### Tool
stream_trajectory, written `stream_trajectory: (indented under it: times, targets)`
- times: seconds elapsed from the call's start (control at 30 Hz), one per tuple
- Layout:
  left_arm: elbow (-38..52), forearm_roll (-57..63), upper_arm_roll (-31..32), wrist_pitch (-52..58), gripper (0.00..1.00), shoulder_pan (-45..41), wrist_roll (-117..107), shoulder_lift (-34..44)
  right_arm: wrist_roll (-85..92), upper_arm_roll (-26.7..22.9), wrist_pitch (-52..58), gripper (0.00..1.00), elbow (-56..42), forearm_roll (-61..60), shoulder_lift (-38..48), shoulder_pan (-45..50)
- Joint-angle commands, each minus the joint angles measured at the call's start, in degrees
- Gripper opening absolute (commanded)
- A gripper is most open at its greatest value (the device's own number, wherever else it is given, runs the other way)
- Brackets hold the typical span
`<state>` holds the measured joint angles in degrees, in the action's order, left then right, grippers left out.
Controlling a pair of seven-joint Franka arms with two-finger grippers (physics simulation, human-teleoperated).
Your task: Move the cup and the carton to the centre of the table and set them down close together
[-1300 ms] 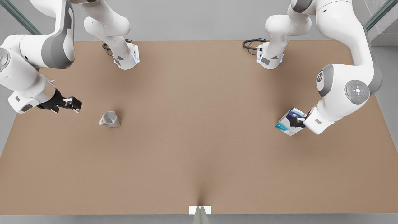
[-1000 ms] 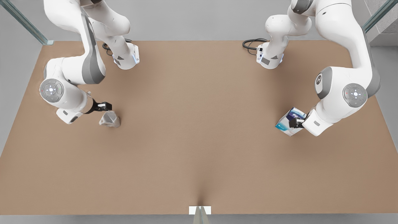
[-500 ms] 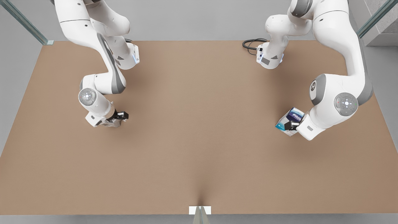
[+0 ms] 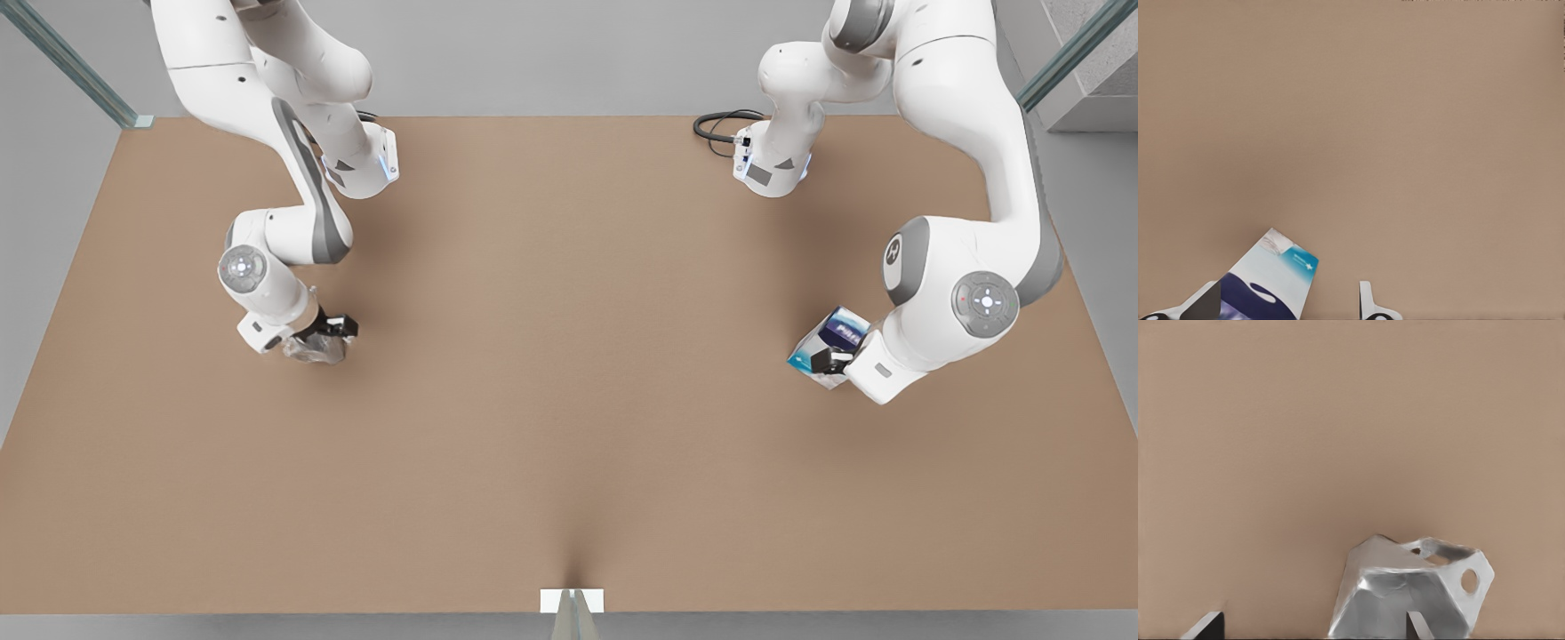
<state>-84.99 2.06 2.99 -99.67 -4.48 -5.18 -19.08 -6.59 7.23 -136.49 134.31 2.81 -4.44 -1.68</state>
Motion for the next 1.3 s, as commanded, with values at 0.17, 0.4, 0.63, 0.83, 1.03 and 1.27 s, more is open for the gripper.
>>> stream_trajectory:
  times: [0.17,0.4,0.63,0.83,1.03,1.27]
  targets:
    - [-0.1,0.1,0.0,0.0,1.00,0.0,0.0,-0.1,0.0,0.1,-0.4,1.00,5.3,0.1,2.8,0.0]
    - [-0.1,0.0,0.0,-0.1,1.00,0.1,-0.1,-1.0,0.0,0.1,-8.3,1.00,7.3,0.2,-1.4,-0.2]
    - [-0.1,0.0,0.0,-0.1,1.00,0.2,-0.2,-1.3,-0.1,0.0,-9.7,1.00,7.5,0.3,-5.7,-0.8]
    - [0.0,-0.1,0.0,-0.1,1.00,0.2,-0.1,-1.3,-0.5,0.0,-10.5,0.21,6.8,0.4,-6.3,-0.8]
    - [0.0,-0.1,0.0,0.0,1.00,0.2,-0.1,-1.3,-0.4,0.0,-10.3,0.21,6.8,0.4,-6.4,-1.7]
    - [0.0,-0.1,0.0,-0.1,1.00,0.1,-0.2,-1.3,-0.3,0.0,-4.6,0.21,2.7,1.3,-5.9,-1.6]
